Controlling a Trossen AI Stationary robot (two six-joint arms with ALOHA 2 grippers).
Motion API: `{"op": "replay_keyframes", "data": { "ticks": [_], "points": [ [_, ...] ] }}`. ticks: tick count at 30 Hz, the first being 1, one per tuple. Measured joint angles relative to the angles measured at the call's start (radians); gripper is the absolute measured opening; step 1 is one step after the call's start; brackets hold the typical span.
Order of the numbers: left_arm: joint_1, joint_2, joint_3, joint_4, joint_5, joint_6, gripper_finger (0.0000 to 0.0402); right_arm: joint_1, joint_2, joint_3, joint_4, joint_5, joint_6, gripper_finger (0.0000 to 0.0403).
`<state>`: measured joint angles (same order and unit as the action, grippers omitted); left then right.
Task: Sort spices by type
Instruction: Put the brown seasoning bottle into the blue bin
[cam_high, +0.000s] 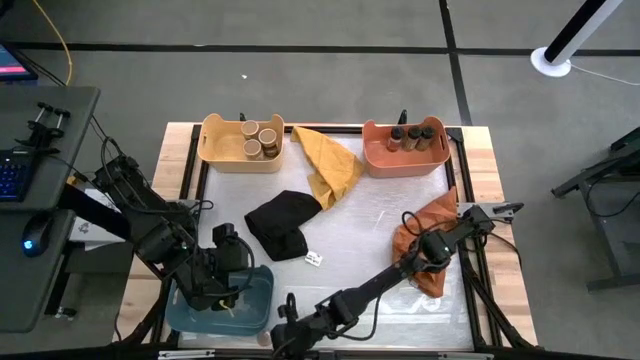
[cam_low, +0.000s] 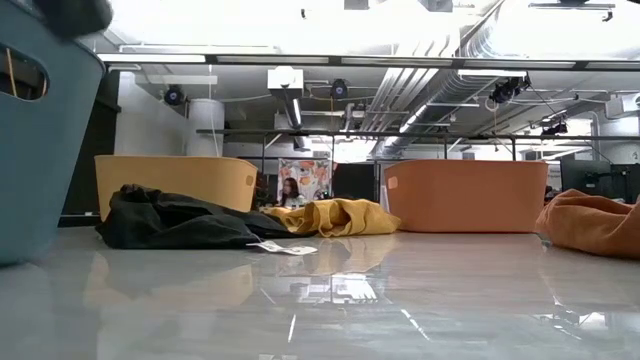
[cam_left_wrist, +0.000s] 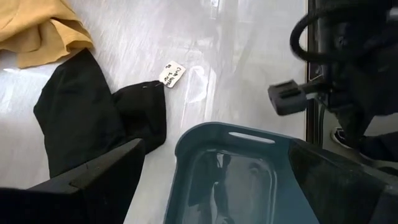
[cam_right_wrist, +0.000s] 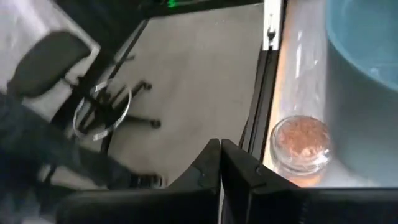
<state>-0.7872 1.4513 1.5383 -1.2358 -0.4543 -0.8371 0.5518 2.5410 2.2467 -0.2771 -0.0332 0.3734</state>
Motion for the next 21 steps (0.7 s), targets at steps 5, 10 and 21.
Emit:
{"op": "replay_keyframes", "data": {
  "ticks": [5,10,21],
  "points": [
    [0.0,0.0,0.0,-0.001,-0.001,0.001,0.0381,0.005,0.038,-0.002,0.121,0.053,0.048,0.0002],
    [0.002,0.0,0.0,-0.001,-0.004,0.001,0.0381,0.005,0.056,-0.002,0.127,0.162,0.064,0.0001],
    [0.002,0.0,0.0,-0.001,-0.006,0.01,0.0381,-0.004,0.08,-0.002,0.173,0.195,0.066,0.0]
  ]
}}
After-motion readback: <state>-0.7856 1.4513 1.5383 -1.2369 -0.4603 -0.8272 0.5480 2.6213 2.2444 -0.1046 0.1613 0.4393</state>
